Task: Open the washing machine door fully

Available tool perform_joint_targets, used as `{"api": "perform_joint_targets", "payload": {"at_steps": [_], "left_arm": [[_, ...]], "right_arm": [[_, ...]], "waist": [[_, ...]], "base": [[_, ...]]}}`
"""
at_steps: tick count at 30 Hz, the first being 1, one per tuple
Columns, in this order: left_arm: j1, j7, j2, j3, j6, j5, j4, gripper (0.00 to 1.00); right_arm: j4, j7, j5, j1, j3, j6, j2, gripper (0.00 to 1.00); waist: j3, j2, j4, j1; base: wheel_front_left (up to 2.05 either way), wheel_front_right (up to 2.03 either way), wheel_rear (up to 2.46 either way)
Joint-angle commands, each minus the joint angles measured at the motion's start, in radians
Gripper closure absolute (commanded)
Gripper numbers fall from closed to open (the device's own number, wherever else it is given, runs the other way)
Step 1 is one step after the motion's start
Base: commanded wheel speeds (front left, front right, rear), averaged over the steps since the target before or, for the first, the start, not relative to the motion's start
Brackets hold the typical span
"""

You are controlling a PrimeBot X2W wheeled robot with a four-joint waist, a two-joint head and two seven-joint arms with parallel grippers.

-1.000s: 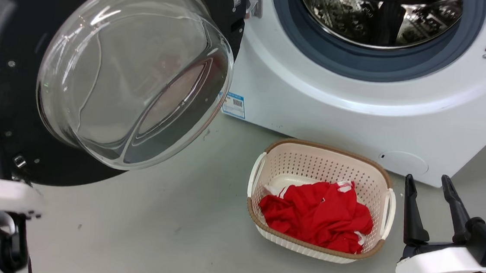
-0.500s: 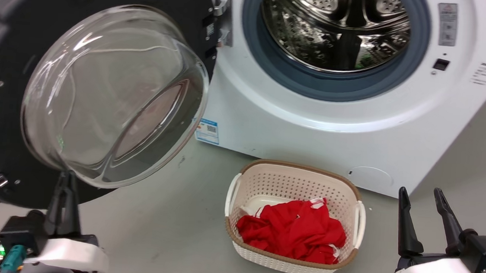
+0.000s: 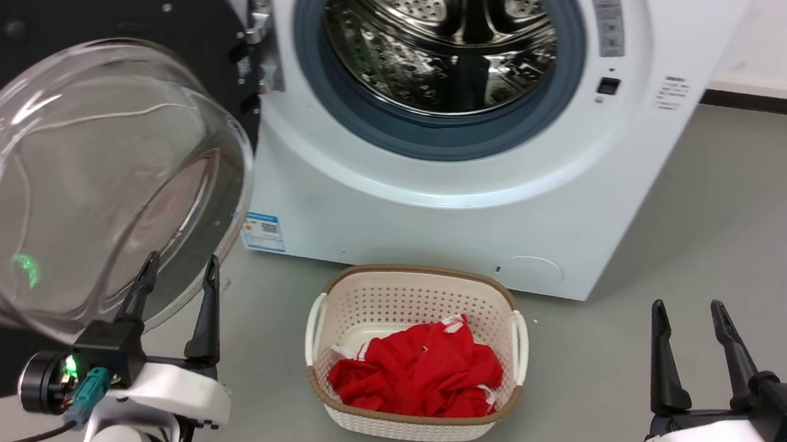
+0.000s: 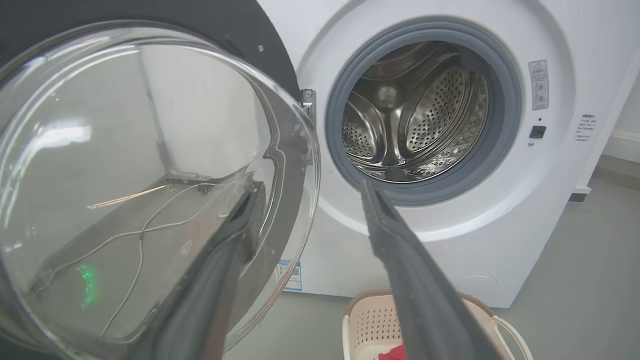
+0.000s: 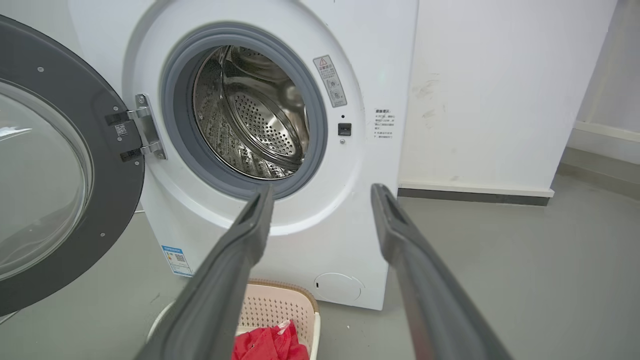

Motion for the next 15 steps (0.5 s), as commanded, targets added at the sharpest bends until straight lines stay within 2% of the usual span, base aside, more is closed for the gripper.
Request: {"api": "perform_joint_targets", "payload": {"at_steps": [1,9,15], "left_arm": [[-0.019,-0.002,-0.004,-0.003,-0.002,0.014,0.008,0.00],[-0.040,-0.002,-0.013,0.003,-0.001,0.051,0.032,0.00],[-0.035,-0.002,-0.027,0.014,-0.007,0.062,0.033,0.00]], "right_arm": [[-0.008,0.000,-0.008,0.004,-0.004,-0.001,0.001,0.00],[-0.019,0.006,-0.017,0.020,-0.014,-0.001,0.001,0.00],[-0.006,0.009,-0.010,0.015,-0.004,-0.001,0.001,0.00]], "waist": [[0.000,0.0000,-0.036,0.0000],[0.003,0.0000,-0.091,0.0000],[0.013,0.0000,-0.096,0.0000]], "base": [[0.00,0.00,0.00],[0.00,0.00,0.00],[0.00,0.00,0.00]]}}
